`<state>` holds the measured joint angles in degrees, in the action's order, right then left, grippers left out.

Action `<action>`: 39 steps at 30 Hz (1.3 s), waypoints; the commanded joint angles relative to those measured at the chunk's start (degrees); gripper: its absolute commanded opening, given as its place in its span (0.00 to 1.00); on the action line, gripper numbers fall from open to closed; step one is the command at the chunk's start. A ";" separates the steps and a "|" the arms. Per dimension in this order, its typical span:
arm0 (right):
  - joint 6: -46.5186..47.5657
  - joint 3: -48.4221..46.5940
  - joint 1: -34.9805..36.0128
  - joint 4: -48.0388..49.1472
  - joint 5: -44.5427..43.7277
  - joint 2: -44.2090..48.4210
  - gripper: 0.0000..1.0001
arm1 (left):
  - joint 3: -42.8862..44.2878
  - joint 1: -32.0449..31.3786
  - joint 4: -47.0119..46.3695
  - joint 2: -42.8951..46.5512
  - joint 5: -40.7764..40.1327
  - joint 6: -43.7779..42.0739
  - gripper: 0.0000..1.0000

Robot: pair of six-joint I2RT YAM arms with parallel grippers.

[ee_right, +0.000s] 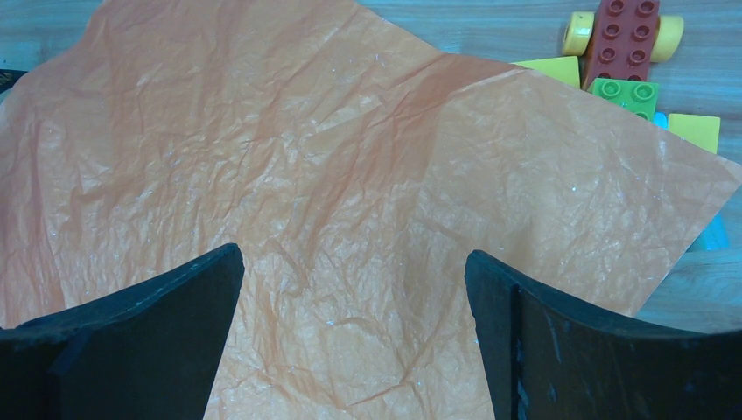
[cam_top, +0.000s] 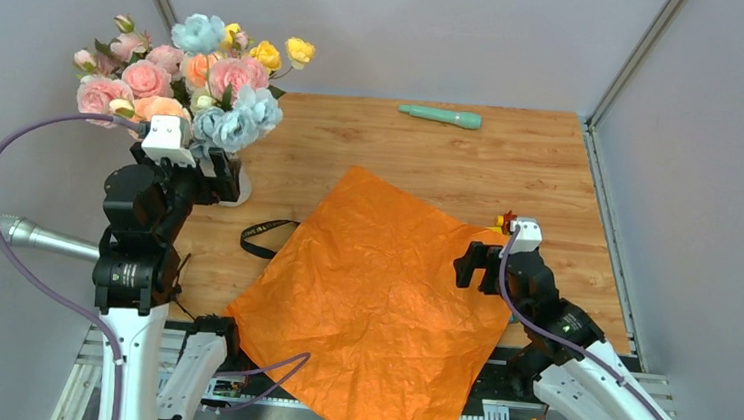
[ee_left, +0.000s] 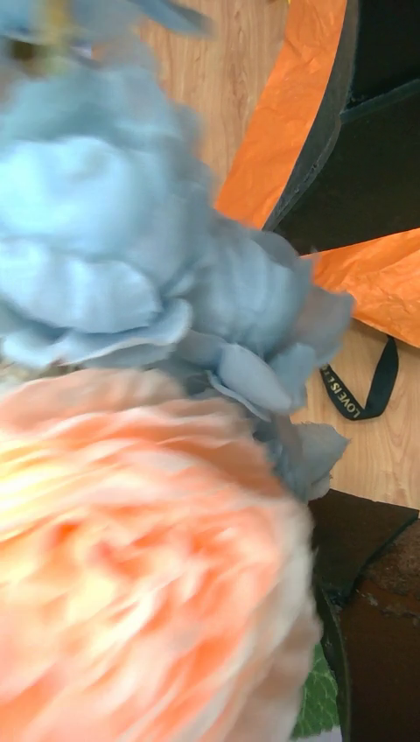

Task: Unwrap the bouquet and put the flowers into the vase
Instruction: Insert the fake flower into the vase, then reset both arms

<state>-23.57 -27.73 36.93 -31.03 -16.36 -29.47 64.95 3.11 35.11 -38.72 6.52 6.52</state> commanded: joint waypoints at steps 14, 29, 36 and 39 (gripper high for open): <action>2.23 -7.94 -0.30 -1.55 -8.97 0.68 1.00 | 4.40 0.49 7.67 9.57 -3.74 1.42 1.00; 1.68 -6.90 -0.27 -1.51 -14.00 10.29 1.00 | -13.30 0.31 7.42 24.21 -9.53 6.94 1.00; 2.04 -6.82 -0.24 -1.28 -13.96 10.42 1.00 | -19.56 0.31 2.53 27.06 -6.92 8.68 1.00; 1.96 -6.73 -0.24 -1.24 -13.98 9.69 1.00 | -20.40 0.31 2.25 27.28 -6.88 8.84 1.00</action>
<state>-22.15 -33.50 36.93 -33.61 -29.52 -19.11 45.23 3.14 40.77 -12.10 -1.39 13.85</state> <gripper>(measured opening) 0.998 0.998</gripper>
